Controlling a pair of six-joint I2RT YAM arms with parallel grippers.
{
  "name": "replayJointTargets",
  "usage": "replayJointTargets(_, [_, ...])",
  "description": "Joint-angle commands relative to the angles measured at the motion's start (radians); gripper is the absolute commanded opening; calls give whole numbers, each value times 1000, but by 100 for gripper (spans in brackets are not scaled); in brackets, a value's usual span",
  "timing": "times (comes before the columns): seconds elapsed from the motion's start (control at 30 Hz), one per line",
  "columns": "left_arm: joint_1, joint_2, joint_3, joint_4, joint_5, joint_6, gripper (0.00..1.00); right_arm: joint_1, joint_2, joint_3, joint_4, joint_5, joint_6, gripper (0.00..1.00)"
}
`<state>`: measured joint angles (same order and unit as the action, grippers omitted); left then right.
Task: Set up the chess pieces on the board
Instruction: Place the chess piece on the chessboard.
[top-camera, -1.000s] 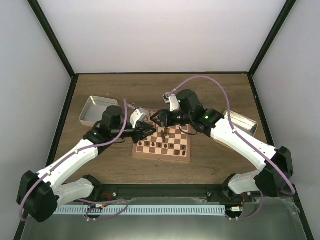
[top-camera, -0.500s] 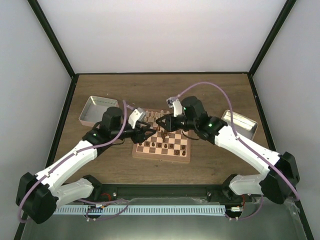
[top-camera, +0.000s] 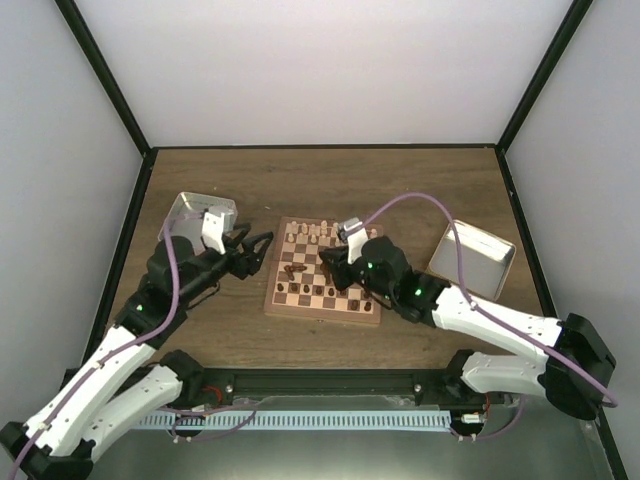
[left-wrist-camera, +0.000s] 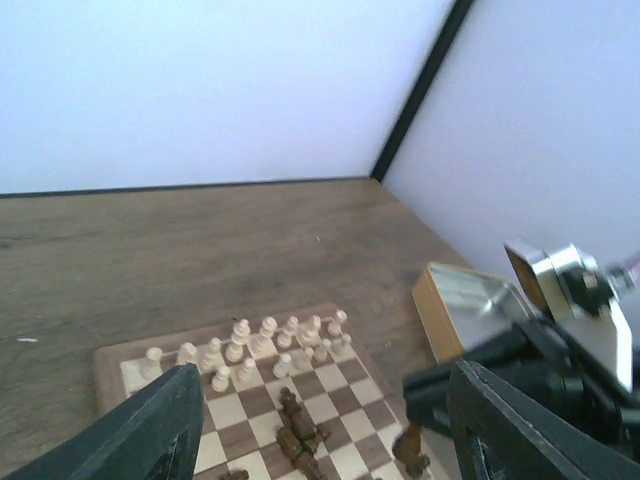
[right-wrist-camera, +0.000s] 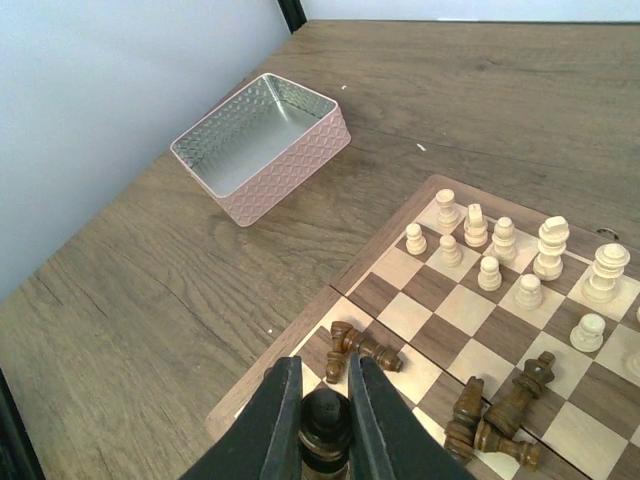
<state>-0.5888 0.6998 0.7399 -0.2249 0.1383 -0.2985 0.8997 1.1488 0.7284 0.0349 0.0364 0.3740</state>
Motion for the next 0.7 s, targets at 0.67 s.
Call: replayJointTargets(0.67, [1, -80, -123, 51, -240, -169, 69, 236, 27, -322, 323, 332, 7, 13])
